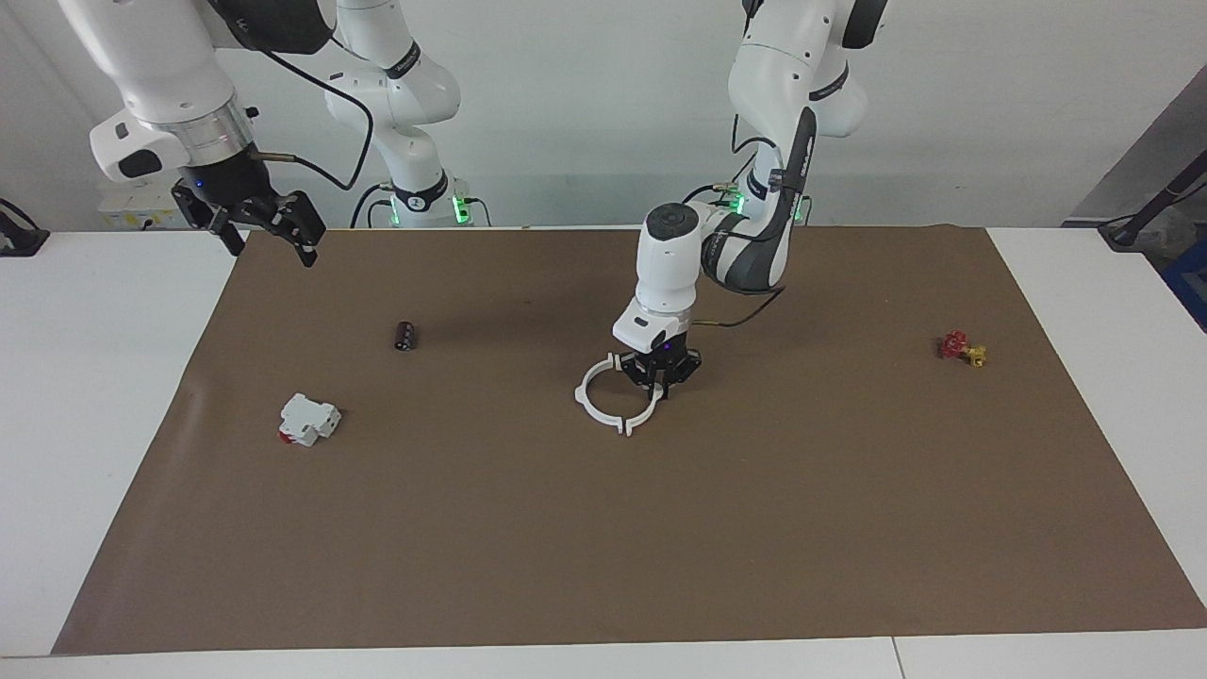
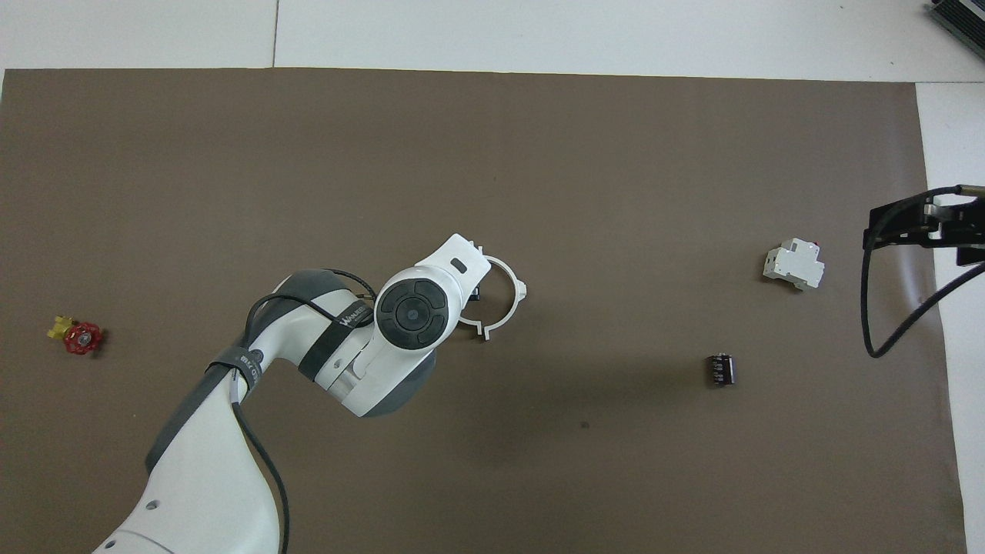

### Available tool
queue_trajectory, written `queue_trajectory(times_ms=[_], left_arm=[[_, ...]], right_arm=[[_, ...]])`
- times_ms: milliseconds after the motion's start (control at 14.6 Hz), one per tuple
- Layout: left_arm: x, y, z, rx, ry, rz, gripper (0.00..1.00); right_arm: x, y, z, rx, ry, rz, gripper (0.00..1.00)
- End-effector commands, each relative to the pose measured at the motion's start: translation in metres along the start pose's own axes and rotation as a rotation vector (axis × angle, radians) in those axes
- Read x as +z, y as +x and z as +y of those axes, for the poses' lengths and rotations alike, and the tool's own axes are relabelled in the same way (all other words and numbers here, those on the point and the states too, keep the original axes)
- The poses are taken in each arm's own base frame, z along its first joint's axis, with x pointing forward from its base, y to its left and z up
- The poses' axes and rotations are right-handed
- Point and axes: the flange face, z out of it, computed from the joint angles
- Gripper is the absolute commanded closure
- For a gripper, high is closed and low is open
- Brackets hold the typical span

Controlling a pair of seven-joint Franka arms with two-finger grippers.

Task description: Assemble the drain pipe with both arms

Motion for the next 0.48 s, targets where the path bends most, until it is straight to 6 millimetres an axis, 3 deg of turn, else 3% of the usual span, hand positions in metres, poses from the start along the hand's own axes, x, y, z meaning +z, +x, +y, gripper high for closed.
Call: queue_trajectory(times_ms=[0, 411], left_arm=[[0.003, -0.003, 0.002, -0.002, 0.008, 0.018, 1.00], [0.003, -0.010, 0.009, 0.008, 0.008, 0.015, 1.00]], right_arm=[[0.002, -0.003, 0.002, -0.029, 0.022, -0.023, 0.00], [0.001, -0.005, -0.007, -0.046, 0.024, -0.019, 0.00]])
